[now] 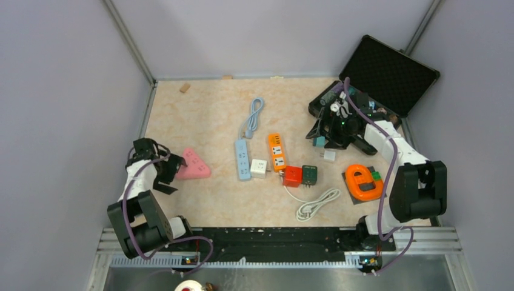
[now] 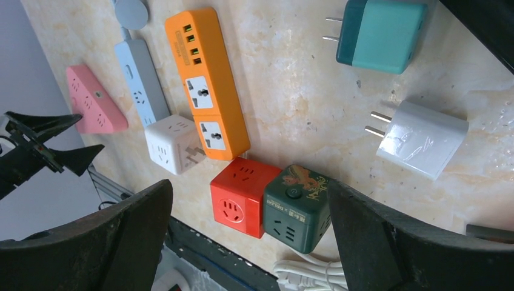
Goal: Insert the plug
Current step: Pick up the plug from the center of the board.
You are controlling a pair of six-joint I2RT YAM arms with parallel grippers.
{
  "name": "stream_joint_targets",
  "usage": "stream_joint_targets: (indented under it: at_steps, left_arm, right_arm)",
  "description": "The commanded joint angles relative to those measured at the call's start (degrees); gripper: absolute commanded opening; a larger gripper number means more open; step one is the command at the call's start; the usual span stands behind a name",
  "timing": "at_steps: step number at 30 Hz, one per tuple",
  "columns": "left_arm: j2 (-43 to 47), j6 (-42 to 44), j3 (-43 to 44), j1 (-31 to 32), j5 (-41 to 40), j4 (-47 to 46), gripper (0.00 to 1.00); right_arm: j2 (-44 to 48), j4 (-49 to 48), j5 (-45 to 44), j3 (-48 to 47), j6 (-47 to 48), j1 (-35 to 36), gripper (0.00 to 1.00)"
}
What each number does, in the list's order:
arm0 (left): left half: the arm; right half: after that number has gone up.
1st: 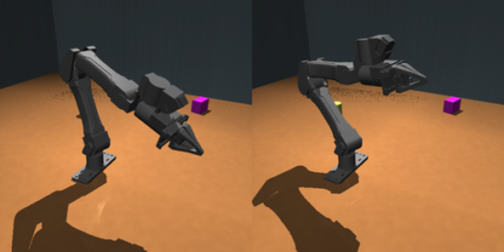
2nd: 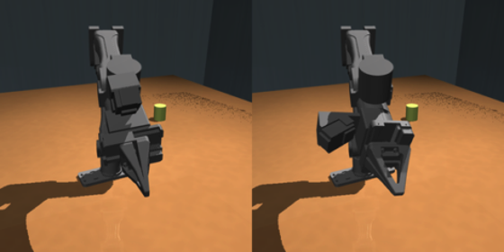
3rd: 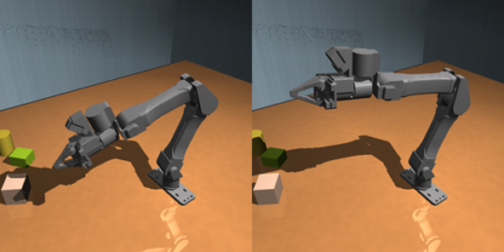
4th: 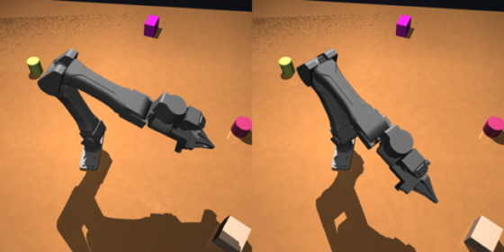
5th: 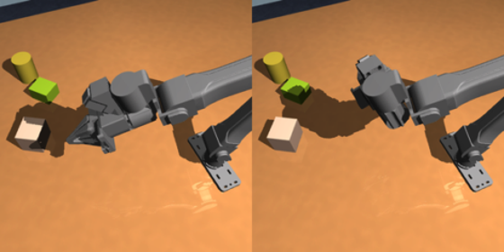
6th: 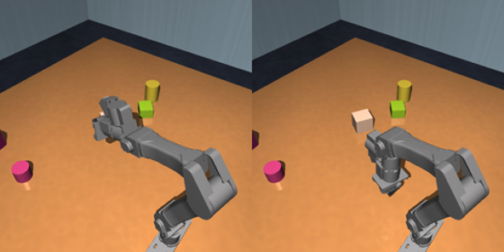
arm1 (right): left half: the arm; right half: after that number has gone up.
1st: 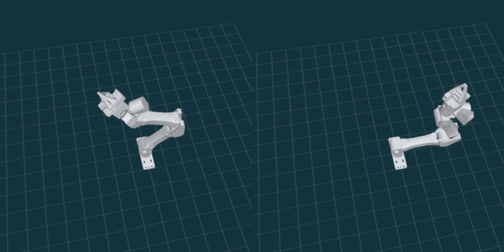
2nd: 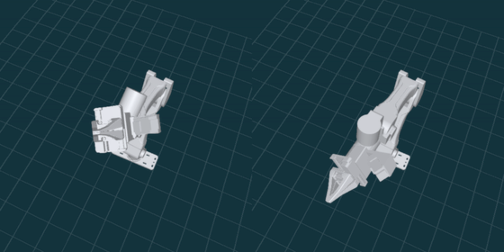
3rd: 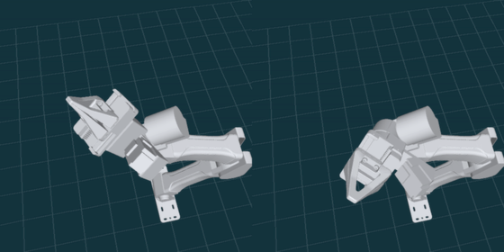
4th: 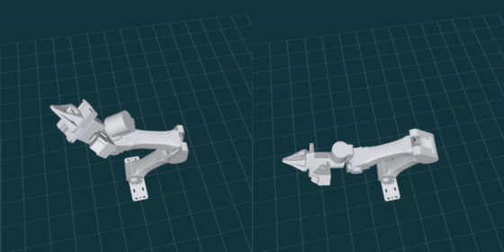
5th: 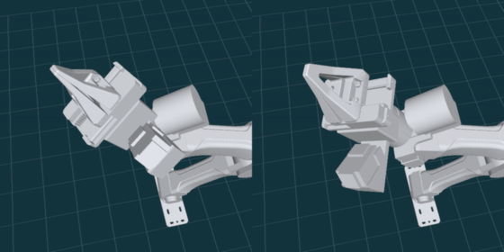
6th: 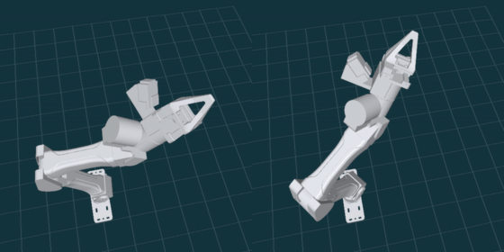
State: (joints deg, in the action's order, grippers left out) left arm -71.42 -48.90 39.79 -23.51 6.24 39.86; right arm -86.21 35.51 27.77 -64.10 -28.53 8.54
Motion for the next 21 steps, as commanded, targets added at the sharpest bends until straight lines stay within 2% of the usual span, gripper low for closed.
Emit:
stream_joint_targets:
  at_steps: [1,3,11,21]
  left_arm:
    - [-0.32,3.68,-0.95,-0.18,4.57,-11.06,0.99]
    - [-0.71,4.99,-0.94,-0.14,6.04,-13.04,0.99]
    - [-0.39,7.95,-2.64,0.19,11.42,-18.92,0.85]
    - [1.23,10.61,-3.50,0.85,15.48,-21.83,0.53]
  right_arm:
    - [3.15,-0.97,0.53,0.87,0.06,0.66,0.95]
    - [3.24,-1.08,0.53,0.97,-0.01,0.65,0.95]
    - [3.08,-1.02,0.44,0.25,-0.02,0.69,0.95]
    - [2.40,-0.76,0.71,-0.41,-0.03,0.93,0.94]
